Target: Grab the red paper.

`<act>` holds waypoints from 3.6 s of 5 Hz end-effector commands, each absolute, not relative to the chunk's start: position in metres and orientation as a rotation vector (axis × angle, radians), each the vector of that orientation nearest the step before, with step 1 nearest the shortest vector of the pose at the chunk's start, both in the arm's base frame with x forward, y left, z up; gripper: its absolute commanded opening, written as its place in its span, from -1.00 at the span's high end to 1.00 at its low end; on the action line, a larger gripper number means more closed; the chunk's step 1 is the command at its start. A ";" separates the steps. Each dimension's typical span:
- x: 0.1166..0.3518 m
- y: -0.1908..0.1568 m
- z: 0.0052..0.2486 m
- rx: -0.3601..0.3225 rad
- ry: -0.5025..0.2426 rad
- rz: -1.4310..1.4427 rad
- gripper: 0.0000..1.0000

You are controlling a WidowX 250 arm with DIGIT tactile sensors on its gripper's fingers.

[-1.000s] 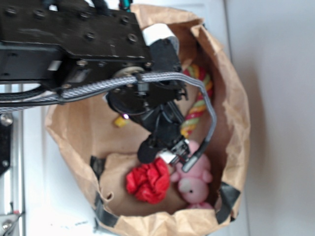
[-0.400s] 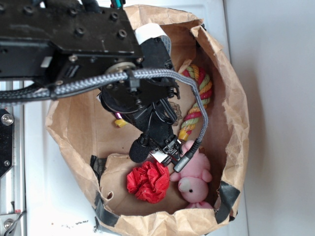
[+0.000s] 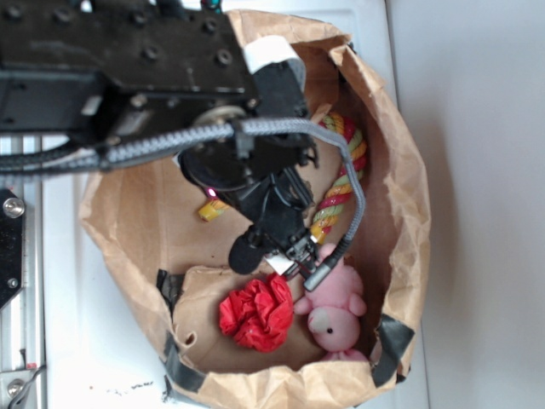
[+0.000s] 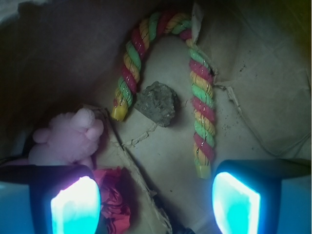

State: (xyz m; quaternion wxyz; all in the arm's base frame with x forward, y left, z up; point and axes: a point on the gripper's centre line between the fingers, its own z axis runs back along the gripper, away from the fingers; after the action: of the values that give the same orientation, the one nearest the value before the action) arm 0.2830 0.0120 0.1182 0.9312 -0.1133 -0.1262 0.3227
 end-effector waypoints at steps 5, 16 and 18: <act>0.287 0.004 0.131 -0.250 -0.279 0.526 -1.00; 0.293 -0.076 0.081 -0.249 -0.207 0.449 -1.00; 0.297 -0.069 0.080 -0.244 -0.237 0.465 -1.00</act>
State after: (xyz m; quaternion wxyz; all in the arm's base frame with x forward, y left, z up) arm 0.2912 -0.0699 0.0707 0.9614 -0.1134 -0.0998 0.2300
